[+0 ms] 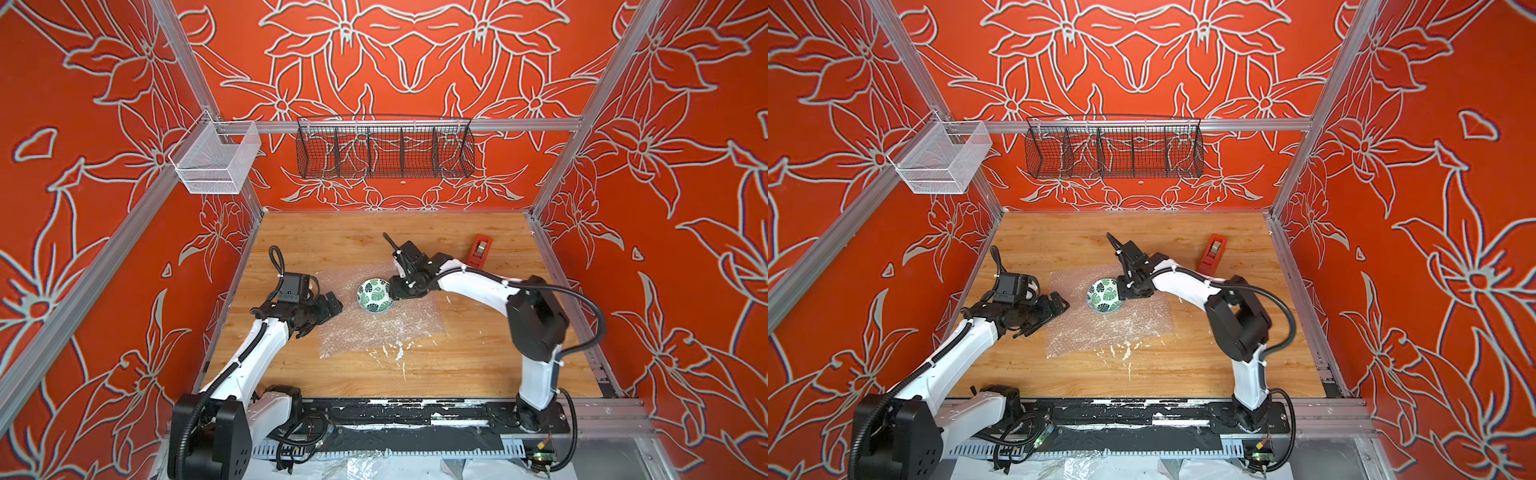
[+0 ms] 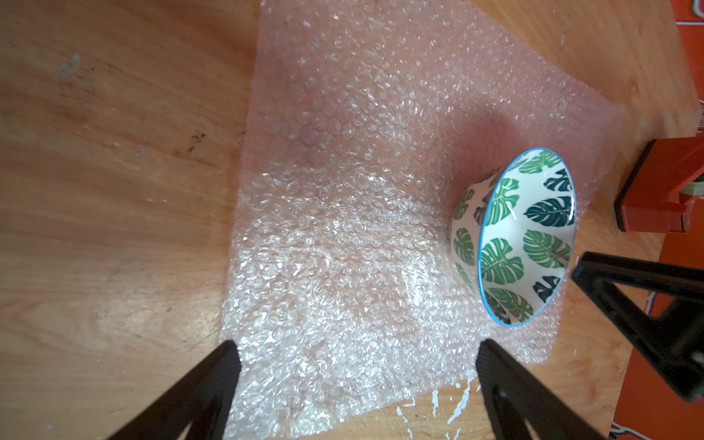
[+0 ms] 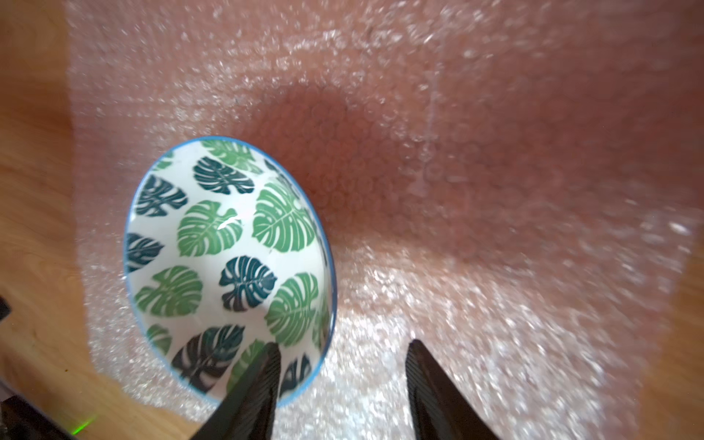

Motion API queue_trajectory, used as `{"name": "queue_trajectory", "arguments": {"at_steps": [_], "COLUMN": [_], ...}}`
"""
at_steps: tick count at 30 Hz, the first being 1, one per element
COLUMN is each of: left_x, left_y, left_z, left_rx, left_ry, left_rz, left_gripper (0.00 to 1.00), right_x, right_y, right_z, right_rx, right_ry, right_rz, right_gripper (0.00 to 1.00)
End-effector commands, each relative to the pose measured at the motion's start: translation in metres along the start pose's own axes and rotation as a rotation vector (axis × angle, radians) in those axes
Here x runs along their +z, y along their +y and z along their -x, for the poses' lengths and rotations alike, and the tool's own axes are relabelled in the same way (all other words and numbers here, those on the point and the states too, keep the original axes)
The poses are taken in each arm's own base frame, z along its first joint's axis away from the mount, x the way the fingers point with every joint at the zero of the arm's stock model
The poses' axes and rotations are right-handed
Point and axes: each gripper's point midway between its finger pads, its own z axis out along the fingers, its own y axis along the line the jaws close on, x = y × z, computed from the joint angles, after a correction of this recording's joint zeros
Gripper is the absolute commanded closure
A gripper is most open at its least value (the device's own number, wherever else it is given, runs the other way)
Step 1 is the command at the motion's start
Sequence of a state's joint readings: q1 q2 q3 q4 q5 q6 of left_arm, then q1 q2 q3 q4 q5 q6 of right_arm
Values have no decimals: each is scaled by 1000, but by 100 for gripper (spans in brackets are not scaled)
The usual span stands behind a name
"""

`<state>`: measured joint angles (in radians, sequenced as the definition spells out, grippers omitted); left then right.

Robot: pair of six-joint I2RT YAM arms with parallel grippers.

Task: Wrap bowls in bubble wrap
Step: Place the bowl on the bubble wrap, then wrap the bowl in bubble wrap.

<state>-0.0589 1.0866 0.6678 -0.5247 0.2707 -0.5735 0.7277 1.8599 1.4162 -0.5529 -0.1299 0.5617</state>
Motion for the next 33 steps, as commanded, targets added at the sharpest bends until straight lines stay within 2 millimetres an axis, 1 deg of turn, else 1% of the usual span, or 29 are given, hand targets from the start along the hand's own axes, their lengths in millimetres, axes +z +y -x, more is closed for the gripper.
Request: {"name": "queue_trajectory", "arguments": {"at_steps": [1, 4, 5, 8, 13, 16, 19, 24, 27, 33], "left_x": [-5, -4, -4, -1, 4, 7, 9, 11, 13, 16], "left_y": [-12, -19, -21, -27, -34, -38, -39, -43, -44, -46], "left_z": [1, 0, 0, -1, -2, -2, -2, -3, -3, -3], "left_rx": [31, 45, 51, 70, 96, 106, 115, 130, 136, 146], "left_ry": [-10, -7, -5, 3, 12, 14, 20, 25, 25, 32], "left_rz": [-49, -73, -78, -85, -82, -82, -73, -64, -62, -60], "left_gripper": [3, 3, 3, 3, 3, 3, 3, 3, 3, 3], "right_x": [-37, -53, -55, -62, -65, -60, -52, -40, -31, -16], "right_y": [-18, -37, -44, -61, -84, -95, -101, -107, -107, -101], "right_z": [-3, -24, -37, -64, -98, -109, -116, -117, -117, -116], "right_rx": [41, 91, 109, 161, 239, 272, 299, 320, 324, 332], "right_ry": [-81, -98, -93, -85, -84, -75, -57, -40, -26, 1], "right_rz": [-37, -51, -56, -63, -83, -94, -90, -85, -76, -46], "right_gripper": [42, 40, 40, 38, 33, 31, 29, 29, 29, 30]}}
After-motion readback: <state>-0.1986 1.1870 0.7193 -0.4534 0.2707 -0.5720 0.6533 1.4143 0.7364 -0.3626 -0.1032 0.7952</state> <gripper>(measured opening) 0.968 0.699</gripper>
